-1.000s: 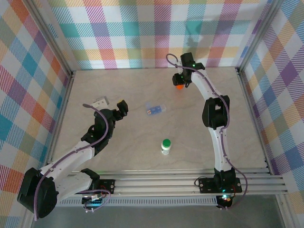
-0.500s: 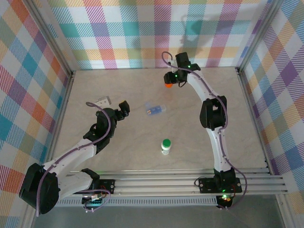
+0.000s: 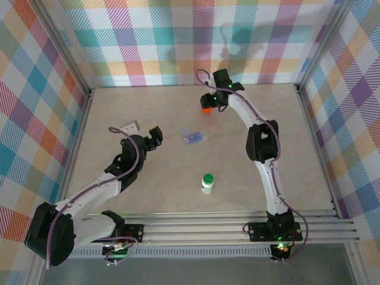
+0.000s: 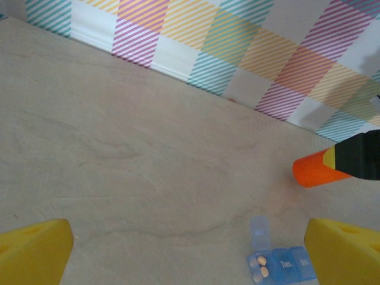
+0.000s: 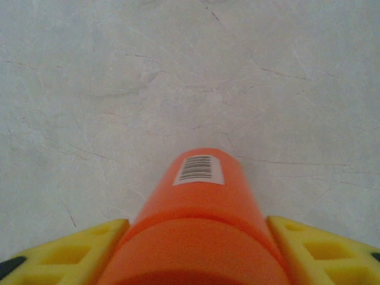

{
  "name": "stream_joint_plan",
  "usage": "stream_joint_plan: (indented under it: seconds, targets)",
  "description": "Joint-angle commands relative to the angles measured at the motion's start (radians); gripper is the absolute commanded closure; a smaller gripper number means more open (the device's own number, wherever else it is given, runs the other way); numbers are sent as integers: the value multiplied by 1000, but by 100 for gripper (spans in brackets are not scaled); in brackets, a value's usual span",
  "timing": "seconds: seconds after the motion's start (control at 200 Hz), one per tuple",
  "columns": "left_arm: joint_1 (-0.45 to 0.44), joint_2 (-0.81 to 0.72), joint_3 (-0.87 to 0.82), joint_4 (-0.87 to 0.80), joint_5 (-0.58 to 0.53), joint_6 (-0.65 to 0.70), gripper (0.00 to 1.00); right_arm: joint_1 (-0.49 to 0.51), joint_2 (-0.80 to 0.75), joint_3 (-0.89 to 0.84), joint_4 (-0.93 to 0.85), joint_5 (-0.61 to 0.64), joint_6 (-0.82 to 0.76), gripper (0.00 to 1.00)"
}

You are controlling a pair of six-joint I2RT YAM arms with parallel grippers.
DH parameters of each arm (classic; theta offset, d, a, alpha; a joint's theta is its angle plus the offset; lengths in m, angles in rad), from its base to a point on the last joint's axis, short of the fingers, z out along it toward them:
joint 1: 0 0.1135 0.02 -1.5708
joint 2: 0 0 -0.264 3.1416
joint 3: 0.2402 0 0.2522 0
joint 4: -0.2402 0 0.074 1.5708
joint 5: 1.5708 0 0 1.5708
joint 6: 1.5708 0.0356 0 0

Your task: Sort the pills into containers

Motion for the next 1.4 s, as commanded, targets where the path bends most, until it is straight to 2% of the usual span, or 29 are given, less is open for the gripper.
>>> stream_joint_plan:
  seconds: [0.0,0.22,0.405,0.515,0.625,0.765,0.94,1.12,1.23,1.27,1.395]
  targets:
    - [5,2,37,15,1,0,0,6,15,50,1,10,5,42]
    - [5,5,40,13,1,0,0,7,22,67,-10,4,6,43]
    - [5,13,45,13,6,0,0,7,6,65,32,-81,18,41]
    - [5,13,46,10,5,4,0,7,-15,64,50,-113,35,37]
    - [5,11,49,7,5,16,0,7,-65,43,74,-103,53,28]
    - [5,4,58,-12,8,27,0,8,-159,-15,99,-104,45,25]
    - [5,6,75,-54,9,19,0,28,-366,-228,156,-90,28,26]
    - [9,0,67,-96,-8,-14,0,67,-609,-557,237,-66,2,30]
    - [27,31,83,-122,41,-39,0,75,-752,-786,316,-78,41,33]
    - [40,52,107,-162,57,-61,3,76,-784,-852,345,-97,52,34]
    - [89,156,184,-247,150,-119,11,86,-796,-975,399,-98,57,35]
